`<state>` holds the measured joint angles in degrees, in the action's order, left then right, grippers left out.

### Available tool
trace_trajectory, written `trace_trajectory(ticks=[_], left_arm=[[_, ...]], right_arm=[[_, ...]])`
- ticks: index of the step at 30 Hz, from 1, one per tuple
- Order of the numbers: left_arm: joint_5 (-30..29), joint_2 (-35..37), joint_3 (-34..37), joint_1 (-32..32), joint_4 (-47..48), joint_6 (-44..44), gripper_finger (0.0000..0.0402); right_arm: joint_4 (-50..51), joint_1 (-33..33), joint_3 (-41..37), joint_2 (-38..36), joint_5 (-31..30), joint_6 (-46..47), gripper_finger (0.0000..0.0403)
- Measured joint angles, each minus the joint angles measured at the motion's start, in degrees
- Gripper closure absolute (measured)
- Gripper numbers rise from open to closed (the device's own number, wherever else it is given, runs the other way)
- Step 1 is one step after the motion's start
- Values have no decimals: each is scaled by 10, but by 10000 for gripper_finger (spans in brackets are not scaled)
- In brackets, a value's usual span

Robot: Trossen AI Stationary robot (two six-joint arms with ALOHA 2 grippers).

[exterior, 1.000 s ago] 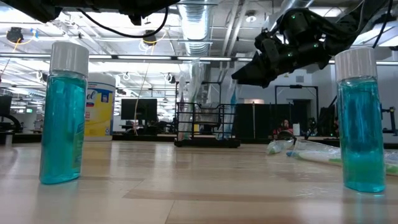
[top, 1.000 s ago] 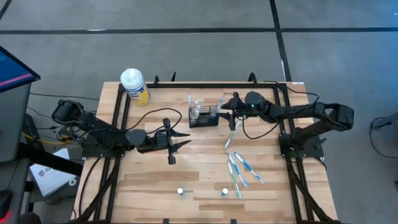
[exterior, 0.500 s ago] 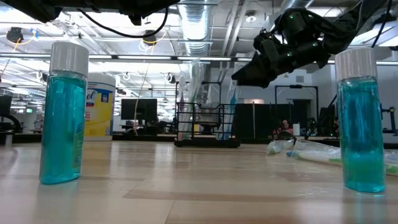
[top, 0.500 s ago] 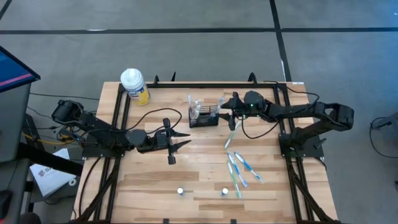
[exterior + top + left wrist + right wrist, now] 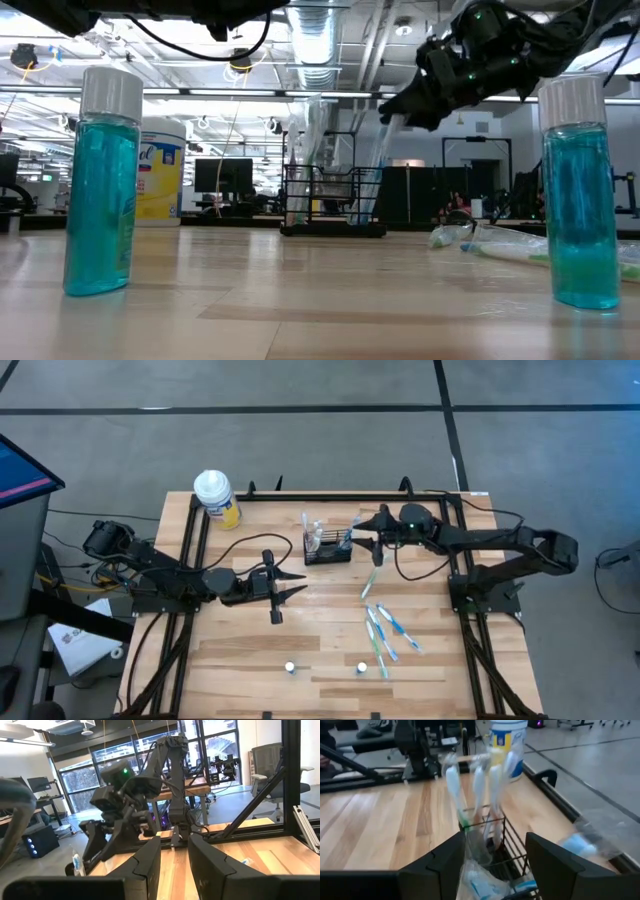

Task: Pick & Place toothbrushing station
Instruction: Put the blue toothbrush into the black mesh organizer, then put the green toothbrush into the black mesh organizer

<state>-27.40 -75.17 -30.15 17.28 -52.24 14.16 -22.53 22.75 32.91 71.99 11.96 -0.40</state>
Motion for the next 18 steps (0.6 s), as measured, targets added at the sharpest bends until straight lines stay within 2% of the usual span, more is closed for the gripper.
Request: trace_trajectory(ticks=[9, 18], left_arm=[[0, 0, 0, 0, 0, 0, 309], [0, 0, 0, 0, 0, 0, 309]], right_arm=[[71, 3, 0, -76, 0, -1, 204], [256, 3, 0, -131, 0, -17, 218]])
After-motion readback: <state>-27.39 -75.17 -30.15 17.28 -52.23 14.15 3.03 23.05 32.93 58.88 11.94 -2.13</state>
